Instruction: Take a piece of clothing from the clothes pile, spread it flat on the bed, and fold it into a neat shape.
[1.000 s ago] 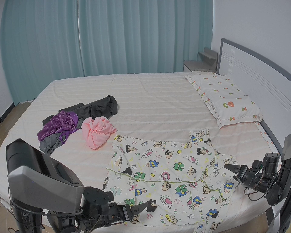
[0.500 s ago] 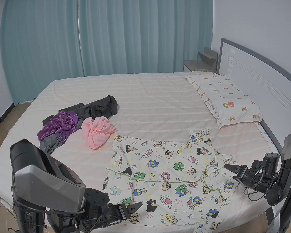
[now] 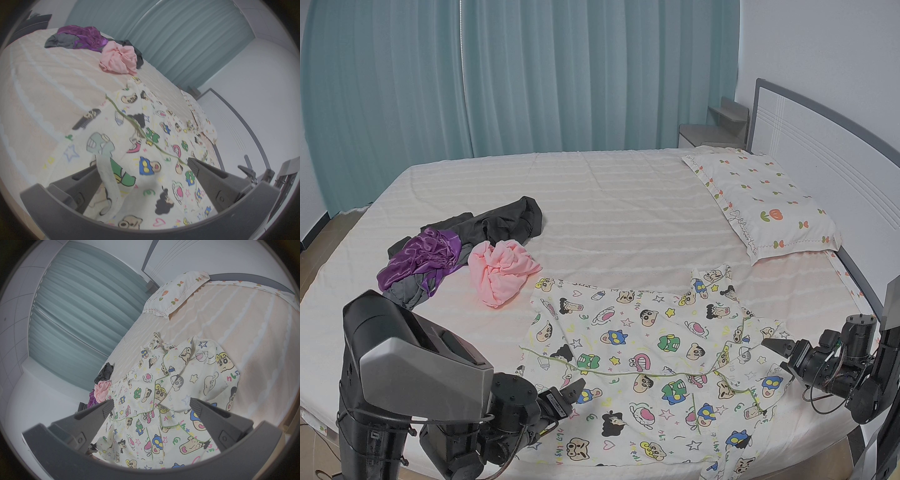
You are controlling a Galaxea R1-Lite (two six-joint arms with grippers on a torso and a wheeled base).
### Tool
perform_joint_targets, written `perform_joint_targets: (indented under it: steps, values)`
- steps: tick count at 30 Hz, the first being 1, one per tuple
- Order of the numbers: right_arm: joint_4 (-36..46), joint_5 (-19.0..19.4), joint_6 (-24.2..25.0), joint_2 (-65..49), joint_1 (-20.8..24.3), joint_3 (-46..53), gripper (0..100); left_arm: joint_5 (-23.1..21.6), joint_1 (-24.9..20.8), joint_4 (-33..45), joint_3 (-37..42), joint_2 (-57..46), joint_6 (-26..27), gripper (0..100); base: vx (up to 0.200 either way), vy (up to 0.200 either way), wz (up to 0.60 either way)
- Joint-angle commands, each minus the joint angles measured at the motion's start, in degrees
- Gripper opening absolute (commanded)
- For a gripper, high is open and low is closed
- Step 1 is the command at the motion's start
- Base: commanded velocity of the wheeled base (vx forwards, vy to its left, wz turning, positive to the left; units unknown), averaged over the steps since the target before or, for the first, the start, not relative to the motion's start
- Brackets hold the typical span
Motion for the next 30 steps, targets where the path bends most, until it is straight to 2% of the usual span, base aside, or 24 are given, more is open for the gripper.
perform_joint_targets:
  steps: [1,2,3,13,14,22,26,28,30]
  values:
    - [-1.0,0.0,0.0,-0.1,0.0,1.0,100,1.7,3.1,-0.9,-0.8,-0.1,2.8,100,0.0,0.0,0.0]
    - [-1.0,0.0,0.0,-0.1,0.0,1.0,100,1.8,5.7,-1.0,-2.0,-1.3,6.7,100,0.0,0.0,0.0]
    - [-1.0,0.0,0.0,-0.1,0.0,1.0,100,1.7,6.5,-1.0,-2.3,-1.8,7.5,100,0.0,0.0,0.0]
    - [-1.0,0.0,-0.1,-0.5,0.0,1.0,100,-0.8,8.5,-1.0,-4.9,-3.7,9.5,100,0.0,0.0,0.0]
    - [-1.0,0.0,0.0,-0.8,0.0,1.0,100,-1.4,9.9,-1.0,-5.3,-3.2,11.3,100,0.0,0.0,0.0]
    - [-1.0,0.0,0.0,-1.0,0.0,1.0,100,-1.7,13.6,-1.0,-5.5,-5.3,12.8,100,0.0,0.0,0.0]
    - [-1.0,0.0,0.0,-1.1,0.0,1.0,100,-4.3,14.6,-1.0,-5.8,-6.3,15.3,100,0.0,0.0,0.0]
    - [-1.0,0.0,0.0,-1.1,0.0,1.0,100,-9.9,15.1,-1.0,-5.8,-6.8,17.9,100,0.0,0.0,0.0]
    - [-1.0,0.0,0.0,-1.2,0.0,1.0,100,-11.6,15.7,-1.0,-6.5,-6.7,20.4,100,0.0,0.0,0.0]
